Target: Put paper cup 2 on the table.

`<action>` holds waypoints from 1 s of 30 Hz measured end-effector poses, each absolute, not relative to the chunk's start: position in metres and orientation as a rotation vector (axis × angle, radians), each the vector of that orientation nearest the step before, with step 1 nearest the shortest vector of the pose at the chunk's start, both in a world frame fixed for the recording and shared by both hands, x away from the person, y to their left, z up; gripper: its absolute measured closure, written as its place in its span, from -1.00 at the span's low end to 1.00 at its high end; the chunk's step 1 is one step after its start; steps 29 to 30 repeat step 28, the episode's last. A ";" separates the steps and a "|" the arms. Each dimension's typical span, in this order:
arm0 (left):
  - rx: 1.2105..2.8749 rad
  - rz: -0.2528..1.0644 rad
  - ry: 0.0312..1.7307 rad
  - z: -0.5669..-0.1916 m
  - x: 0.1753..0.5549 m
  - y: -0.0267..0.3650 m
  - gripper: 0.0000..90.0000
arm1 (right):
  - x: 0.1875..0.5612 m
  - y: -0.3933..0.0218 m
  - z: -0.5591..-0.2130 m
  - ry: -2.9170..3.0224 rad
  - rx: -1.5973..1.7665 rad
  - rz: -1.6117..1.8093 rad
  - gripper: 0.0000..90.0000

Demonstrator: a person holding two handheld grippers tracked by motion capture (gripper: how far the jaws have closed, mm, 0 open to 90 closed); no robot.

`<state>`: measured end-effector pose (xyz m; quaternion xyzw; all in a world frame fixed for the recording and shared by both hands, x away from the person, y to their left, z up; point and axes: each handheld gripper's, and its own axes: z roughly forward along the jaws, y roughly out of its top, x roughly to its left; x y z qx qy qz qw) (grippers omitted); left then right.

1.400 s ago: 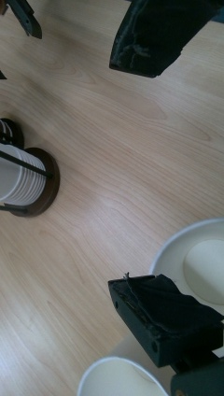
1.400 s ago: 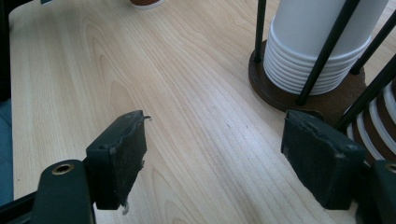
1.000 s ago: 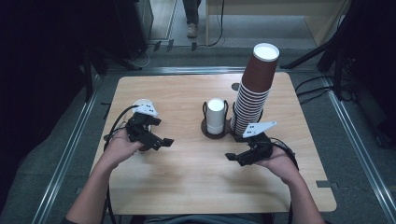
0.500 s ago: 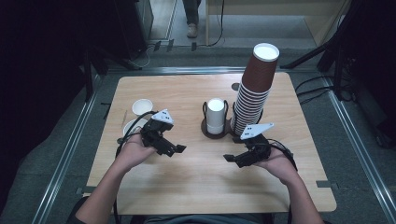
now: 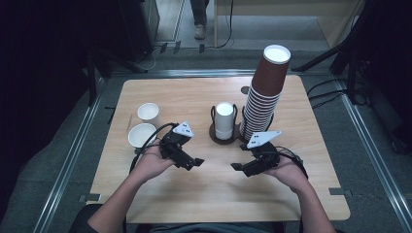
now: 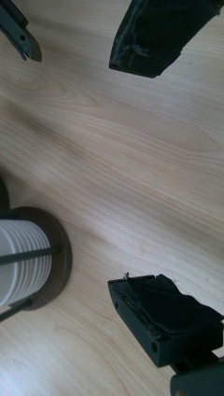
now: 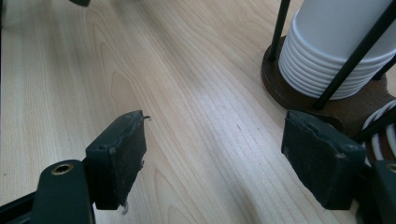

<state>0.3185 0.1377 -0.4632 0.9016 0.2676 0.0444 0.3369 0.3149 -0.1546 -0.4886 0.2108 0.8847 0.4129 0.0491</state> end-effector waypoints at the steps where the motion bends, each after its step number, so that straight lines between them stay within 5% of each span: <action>1: 2.356 0.116 0.691 -0.465 0.319 0.136 -1.00 | 0.315 -0.154 -0.489 2.696 0.639 1.258 -0.51; 30: 2.358 0.135 0.666 -0.488 0.318 0.118 -1.00 | 0.312 -0.149 -0.494 2.701 0.590 1.228 -0.51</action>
